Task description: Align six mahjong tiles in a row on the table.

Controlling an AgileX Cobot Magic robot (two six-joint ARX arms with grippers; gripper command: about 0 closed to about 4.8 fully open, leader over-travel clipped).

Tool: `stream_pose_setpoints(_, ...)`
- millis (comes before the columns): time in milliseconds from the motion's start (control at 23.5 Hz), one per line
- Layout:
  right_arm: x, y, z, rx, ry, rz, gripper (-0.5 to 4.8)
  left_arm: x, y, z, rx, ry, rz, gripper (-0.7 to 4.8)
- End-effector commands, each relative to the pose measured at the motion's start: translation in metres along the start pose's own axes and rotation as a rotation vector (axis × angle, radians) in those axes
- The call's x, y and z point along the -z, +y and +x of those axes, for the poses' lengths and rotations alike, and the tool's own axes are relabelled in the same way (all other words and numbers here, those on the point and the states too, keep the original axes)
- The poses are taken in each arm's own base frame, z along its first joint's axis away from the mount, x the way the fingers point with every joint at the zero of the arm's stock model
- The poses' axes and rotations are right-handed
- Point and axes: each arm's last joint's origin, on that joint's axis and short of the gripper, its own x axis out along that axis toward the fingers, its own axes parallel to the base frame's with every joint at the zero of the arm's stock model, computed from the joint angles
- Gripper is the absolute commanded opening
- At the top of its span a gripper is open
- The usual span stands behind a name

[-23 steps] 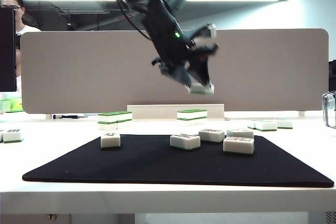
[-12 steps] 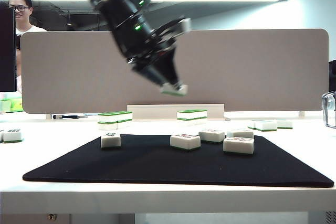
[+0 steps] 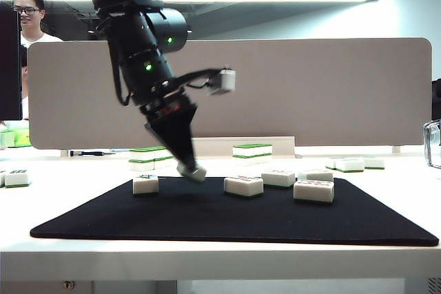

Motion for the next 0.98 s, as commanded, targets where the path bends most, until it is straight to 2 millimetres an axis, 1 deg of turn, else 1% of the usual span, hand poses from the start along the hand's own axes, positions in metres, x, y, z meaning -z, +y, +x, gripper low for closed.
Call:
stream_pose_setpoints(43,0.001,0.001,-0.002,-0.004,-0.021,-0.010,-0.01,0.010,0.004,0.000,-0.060,0.068,0.044,1.52)
stream_pose_setpoints(170,0.001,0.001,-0.002,-0.005,-0.020,-0.010,-0.01,0.015,0.011,-0.002,-0.069,0.052,0.030,1.51)
stream_pose_setpoints(298,0.001,0.001,-0.002,-0.005,-0.020,-0.010,-0.01,0.014,0.013,-0.001,-0.086,0.043,0.033,1.51)
stream_pose_setpoints(469,0.001,0.001,-0.002,-0.005,-0.021,-0.010,-0.01,0.014,0.015,0.004,-0.092,0.033,0.037,1.52)
stream_pose_setpoints(682,0.001,0.001,-0.002,-0.005,-0.020,-0.010,-0.01,0.024,0.019,0.017,-0.055,0.084,0.009,1.52)
stream_pose_setpoints(767,0.001,0.001,-0.002,-0.005,-0.020,-0.010,-0.01,0.025,0.019,0.018,-0.069,0.110,0.006,1.57)
stream_pose_setpoints(852,0.001,0.001,-0.002,-0.005,-0.020,-0.010,-0.01,0.027,0.020,0.018,-0.106,0.152,0.006,1.91)
stream_pose_setpoints(980,0.001,0.001,-0.002,-0.004,-0.021,-0.010,-0.01,0.029,0.020,0.016,-0.144,0.217,0.004,1.97)
